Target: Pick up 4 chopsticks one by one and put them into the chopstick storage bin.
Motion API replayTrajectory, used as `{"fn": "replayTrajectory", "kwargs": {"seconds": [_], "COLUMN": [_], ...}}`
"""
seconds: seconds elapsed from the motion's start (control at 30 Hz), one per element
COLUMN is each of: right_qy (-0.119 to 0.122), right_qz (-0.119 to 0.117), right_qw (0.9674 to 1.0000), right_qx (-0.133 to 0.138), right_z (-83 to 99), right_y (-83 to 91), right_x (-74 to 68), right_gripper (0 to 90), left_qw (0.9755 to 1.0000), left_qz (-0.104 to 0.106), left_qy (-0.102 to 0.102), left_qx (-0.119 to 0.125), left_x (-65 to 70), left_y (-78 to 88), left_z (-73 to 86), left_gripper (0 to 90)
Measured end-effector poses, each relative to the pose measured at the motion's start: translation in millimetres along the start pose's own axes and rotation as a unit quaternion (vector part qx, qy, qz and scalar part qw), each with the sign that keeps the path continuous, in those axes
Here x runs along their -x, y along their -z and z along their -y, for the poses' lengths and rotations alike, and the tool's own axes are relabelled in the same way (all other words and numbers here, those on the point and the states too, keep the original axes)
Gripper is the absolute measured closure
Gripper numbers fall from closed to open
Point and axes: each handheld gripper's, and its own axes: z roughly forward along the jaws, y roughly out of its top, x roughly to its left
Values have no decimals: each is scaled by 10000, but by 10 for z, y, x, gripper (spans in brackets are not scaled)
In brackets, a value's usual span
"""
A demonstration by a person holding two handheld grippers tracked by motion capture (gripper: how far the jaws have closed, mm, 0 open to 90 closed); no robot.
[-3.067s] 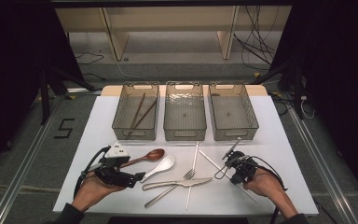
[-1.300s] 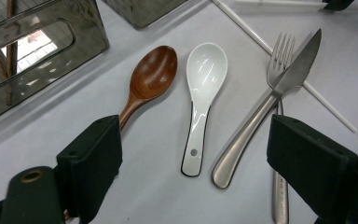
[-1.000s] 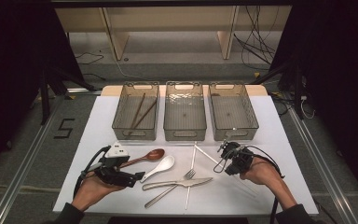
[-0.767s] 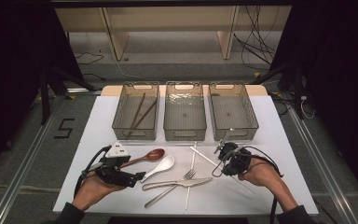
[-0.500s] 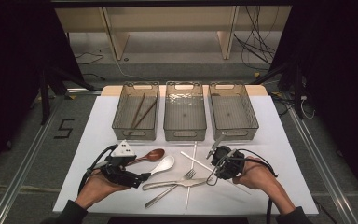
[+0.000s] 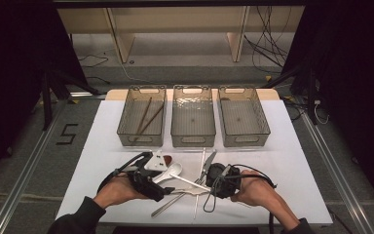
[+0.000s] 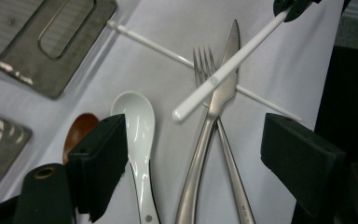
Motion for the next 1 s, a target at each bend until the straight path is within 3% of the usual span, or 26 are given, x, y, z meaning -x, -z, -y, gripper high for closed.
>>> {"fn": "replayTrajectory", "kwargs": {"seconds": [0.07,0.3,0.4,0.6,0.7,0.77,0.97,1.0], "right_qy": [154,233,280,419,387,510,580,503], "right_qz": [-14,-52,-70,-88,-111,-117,-149,-163], "right_qw": [9999,9997,9995,9990,9992,9986,9982,9986], "right_qx": [-21,-96,-112,-99,-79,-90,-92,-59], "right_z": [-3,-13,-22,-40,-54,-52,-53,-56], "right_y": [-2,-24,-34,-43,-40,-38,-32,-33], "right_x": [0,-26,-40,-70,-98,-97,-109,-121], "right_gripper": [861,860,860,860,860,860,860,860], "left_qw": [9999,9990,9981,9969,9951,9942,9927,9923], "left_qz": [108,172,254,392,494,532,618,609], "left_qy": [-79,-367,-509,-598,-732,-797,-896,-940], "left_qx": [-30,-174,-222,-332,-449,-481,-517,-529], "left_x": [12,45,47,92,118,126,131,135], "left_y": [-16,-91,-109,-149,-168,-186,-195,-196], "left_z": [-32,-48,-58,-110,-135,-142,-143,-142], "left_gripper": [234,266,325,412,455,476,566,572]}}
